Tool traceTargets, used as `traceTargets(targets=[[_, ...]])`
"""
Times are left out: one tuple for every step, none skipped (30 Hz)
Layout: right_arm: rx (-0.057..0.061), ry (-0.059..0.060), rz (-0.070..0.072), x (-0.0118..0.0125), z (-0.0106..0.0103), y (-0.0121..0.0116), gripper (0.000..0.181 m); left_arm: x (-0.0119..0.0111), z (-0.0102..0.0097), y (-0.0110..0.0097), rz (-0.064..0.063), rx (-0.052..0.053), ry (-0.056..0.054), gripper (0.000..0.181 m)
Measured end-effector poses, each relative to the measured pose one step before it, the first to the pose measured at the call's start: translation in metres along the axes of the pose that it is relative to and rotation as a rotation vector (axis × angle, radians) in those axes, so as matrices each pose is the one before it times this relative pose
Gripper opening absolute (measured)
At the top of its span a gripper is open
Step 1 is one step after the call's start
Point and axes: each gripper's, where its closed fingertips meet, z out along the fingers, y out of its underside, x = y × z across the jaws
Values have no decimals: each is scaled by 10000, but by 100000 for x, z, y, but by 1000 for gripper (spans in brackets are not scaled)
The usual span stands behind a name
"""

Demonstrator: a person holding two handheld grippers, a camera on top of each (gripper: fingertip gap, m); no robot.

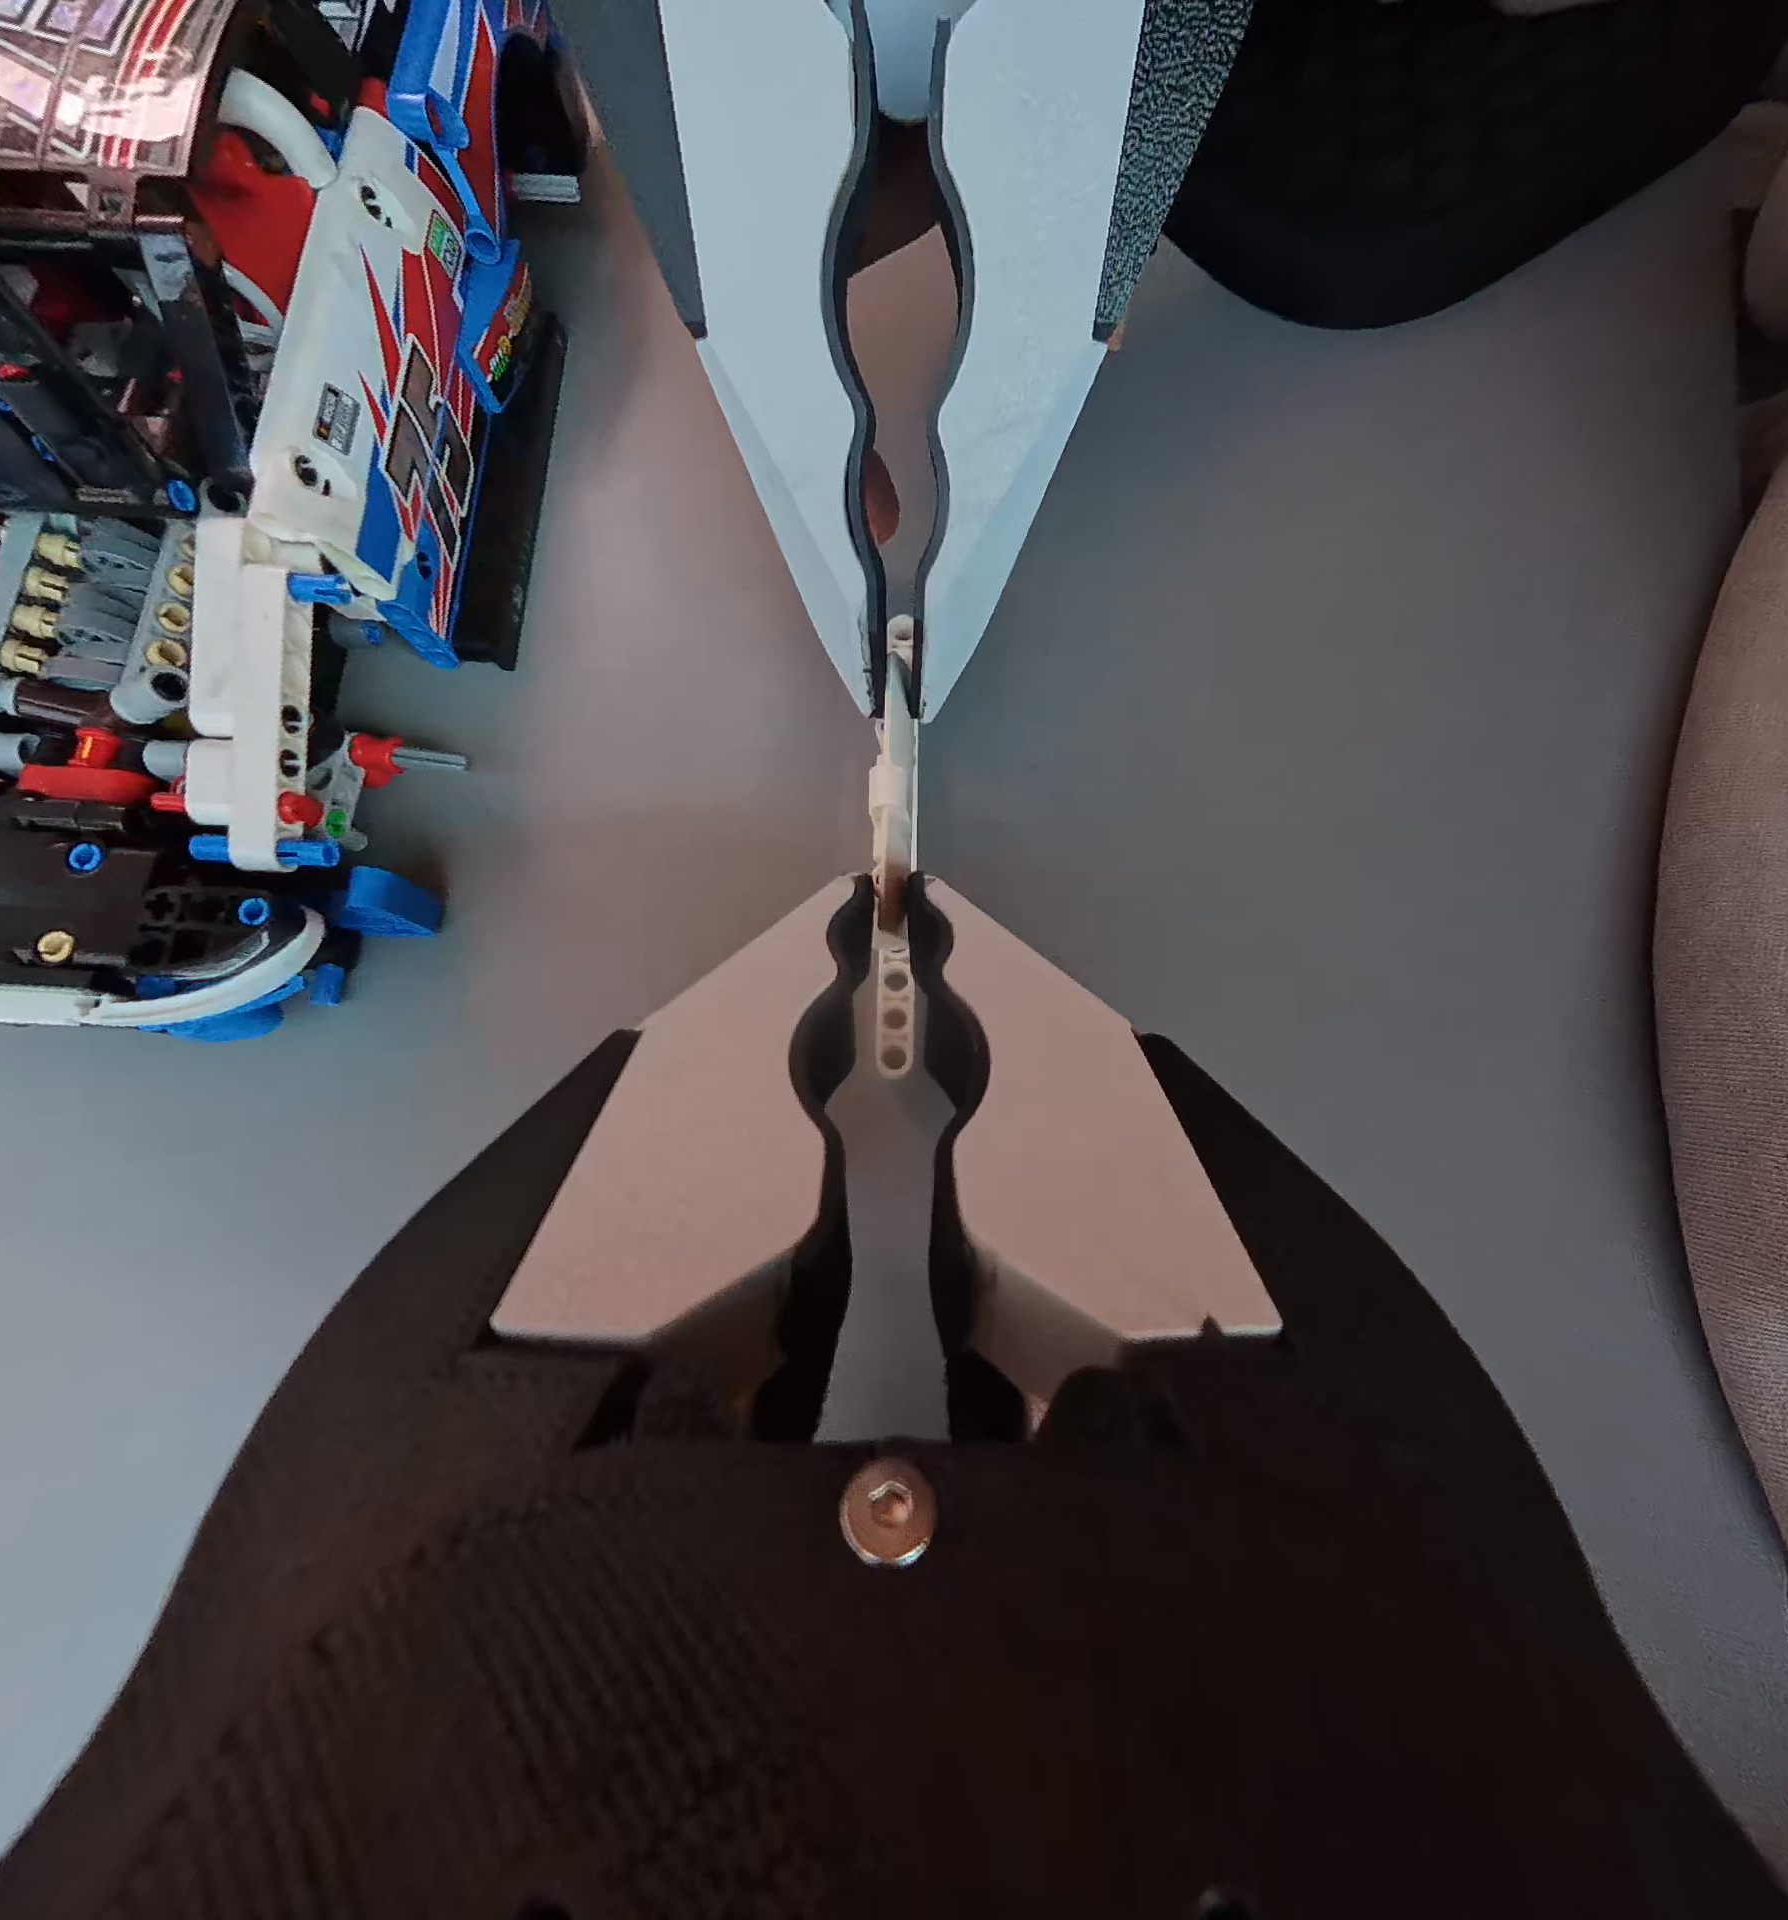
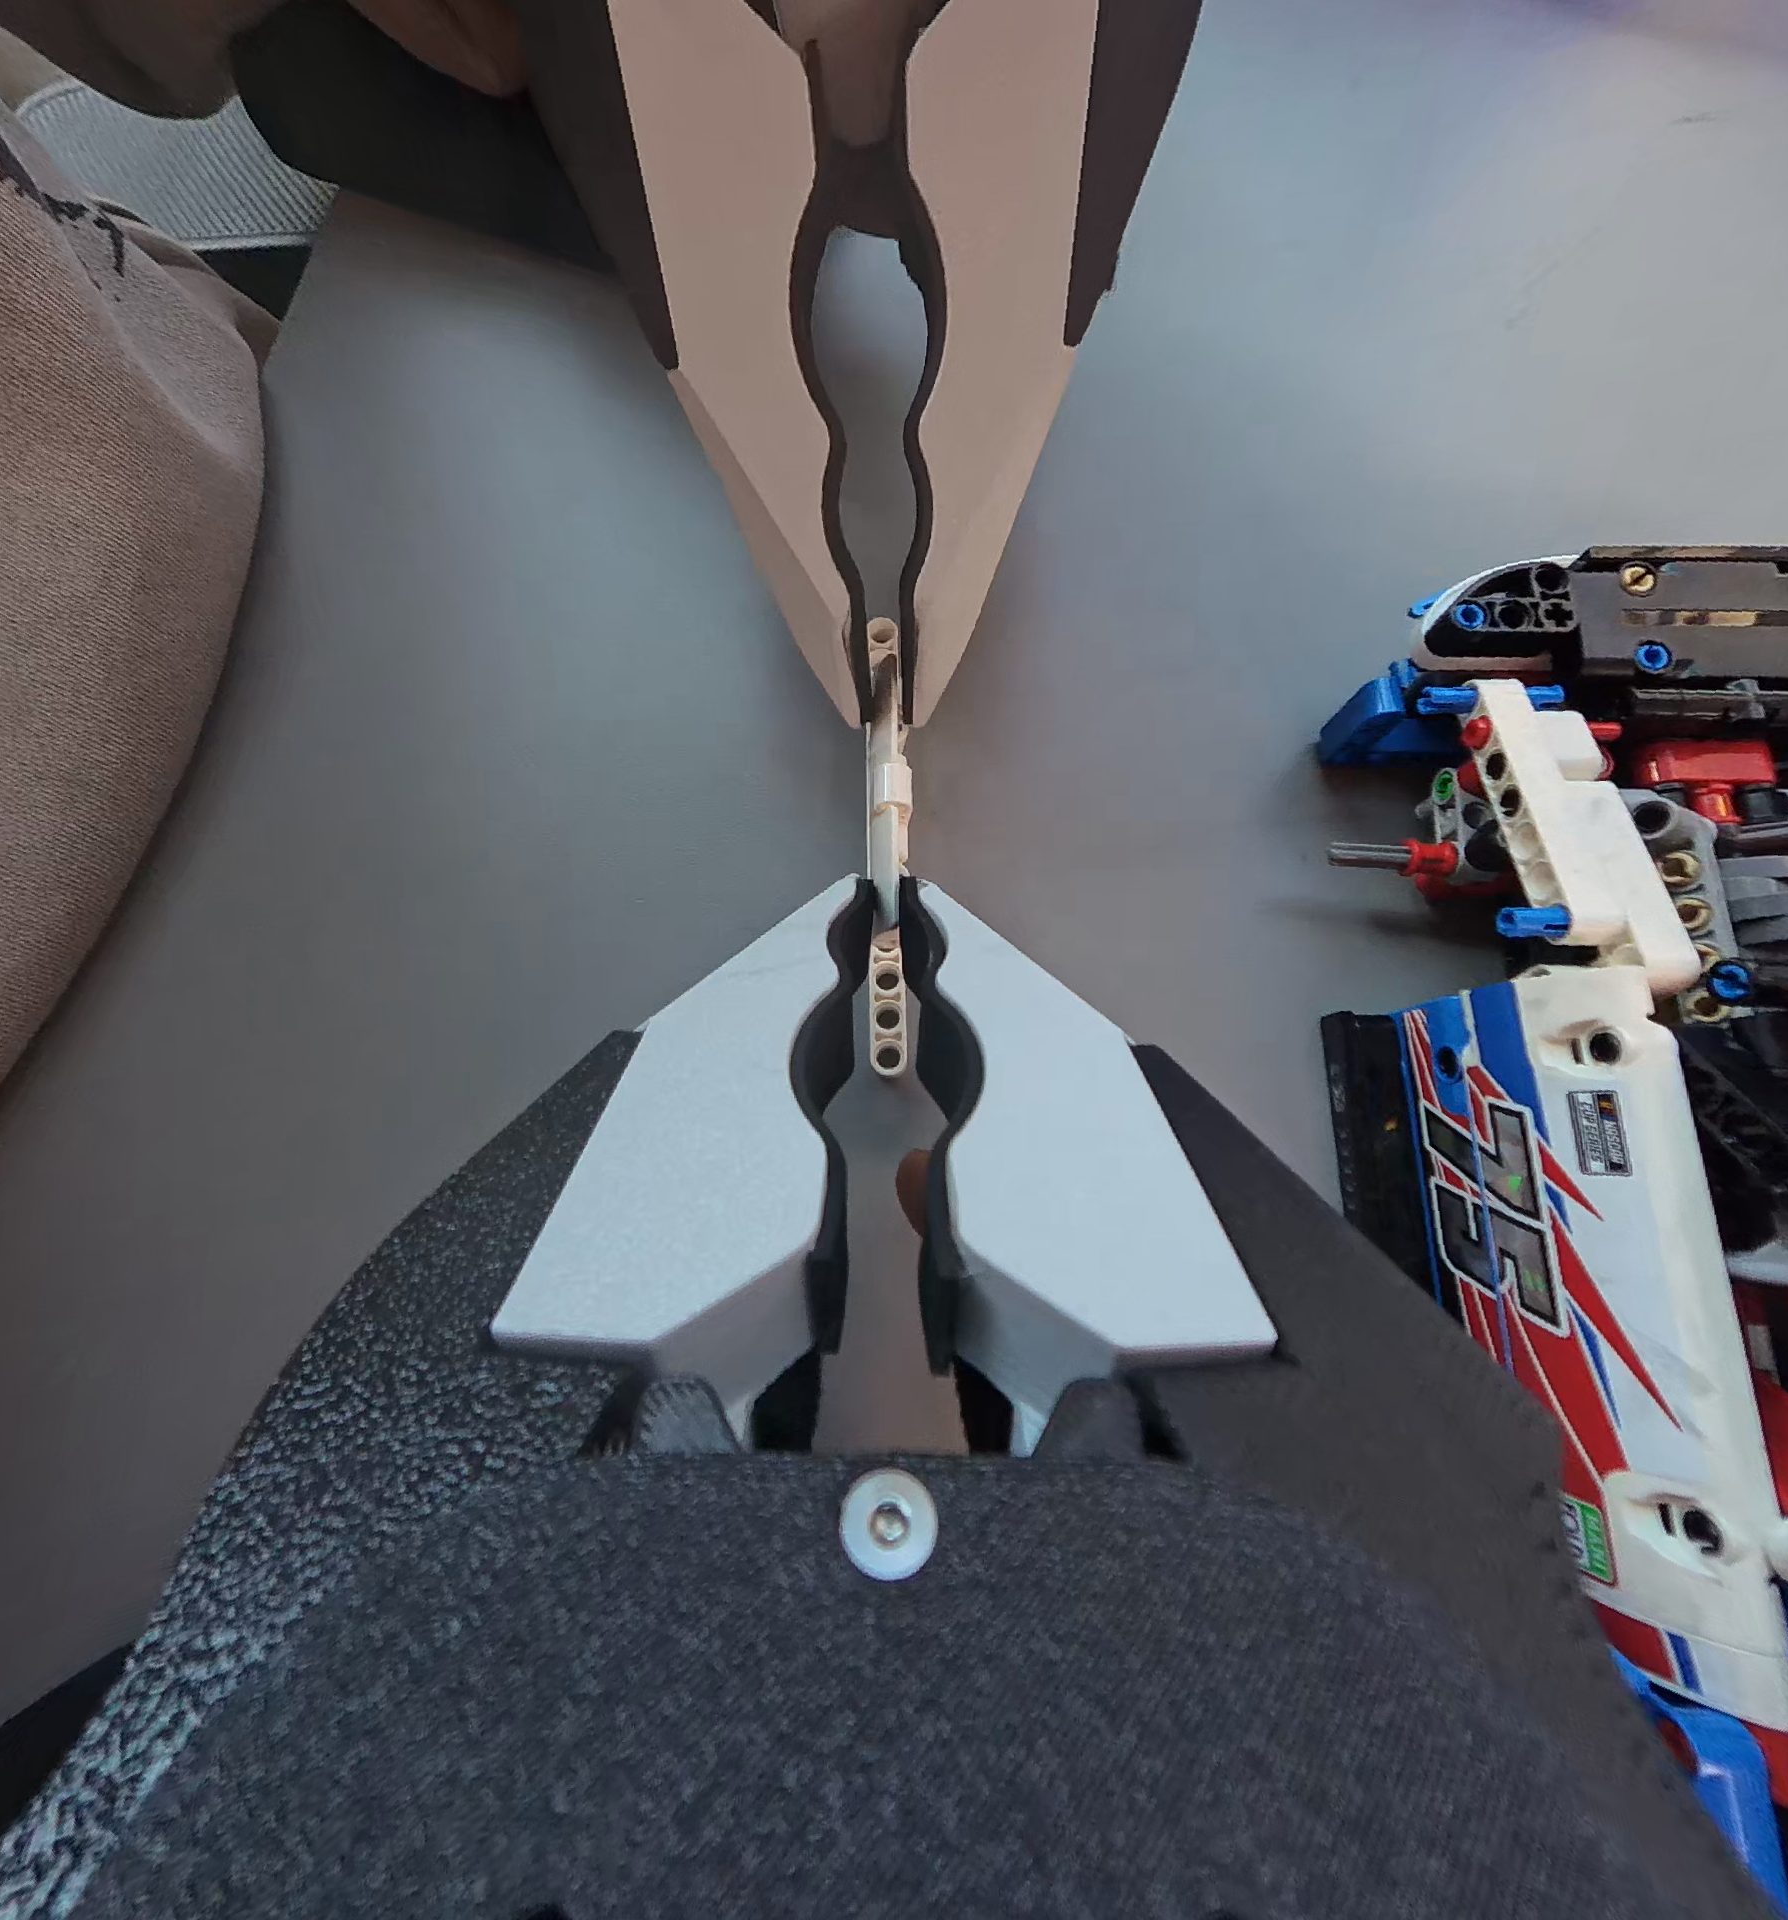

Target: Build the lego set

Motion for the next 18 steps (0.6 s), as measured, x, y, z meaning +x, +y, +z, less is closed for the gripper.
traceTargets(targets=[[-37, 48, -67, -1, 8, -6, 3, -12, -1, 10, 68, -91, -89, 4], [-50, 52, -72, -7, 15, 9, 3, -2, -4, -2, 45, -95, -82, 4], [-54, 37, -58, -1, 2, 9, 4, -11, -2, 8, 39, -98, -81, 4], [-46, 21, -26, 4, 6, -1, 4, -15, -1, 7, 42, -101, -77, 4], [-46, 1, -1, 8, 5, 0, 4, -16, 1, -2, 43, -94, -67, 4], [-52, -7, 4, 6, 12, -3, 4, -7, -7, -7, 63, -82, -66, 4], [-71, -1, 6, -10, 10, 10, 4, 6, 3, -2, 68, -66, -62, 4], [-92, 4, -5, -5, 9, 24, 5, -6, 0, 4, 66, -51, -63, 4], [-93, 20, -37, 9, 10, -7, 5, 4, 0, -3, 45, -42, -62, 4], [-91, 38, -54, 17, 25, -12, 5, 1, -8, -1, 52, -32, -56, 4], [-95, 42, -51, 19, 37, -12, 6, 1, -7, -9, 38, -17, -44, 4], [-109, 36, -32, 19, 30, 18, 6, -4, 2, -2, 8, -10, -28, 4], [-122, 34, -33, 22, 26, 11, 7, -8, -1, -6, 20, 1, -25, 4], [-128, 48, -68, 20, 42, 5, 7, 4, 8, -4, 28, 3, -24, 4], [-124, 55, -80, 17, 51, 0, 8, 4, -12, -6, 13, -4, -20, 4], [-127, 17, -71, -33, 113, 17, 8, 27, 16, -26, -8, 4, -8, 4], [-119, -123, -42, -236, 148, 28, 7, 48, 12, -49, -14, 23, 3, 4], [-117, -35, -20, -130, 182, 13, 7, 36, 7, -27, 21, -16, -31, 4]])
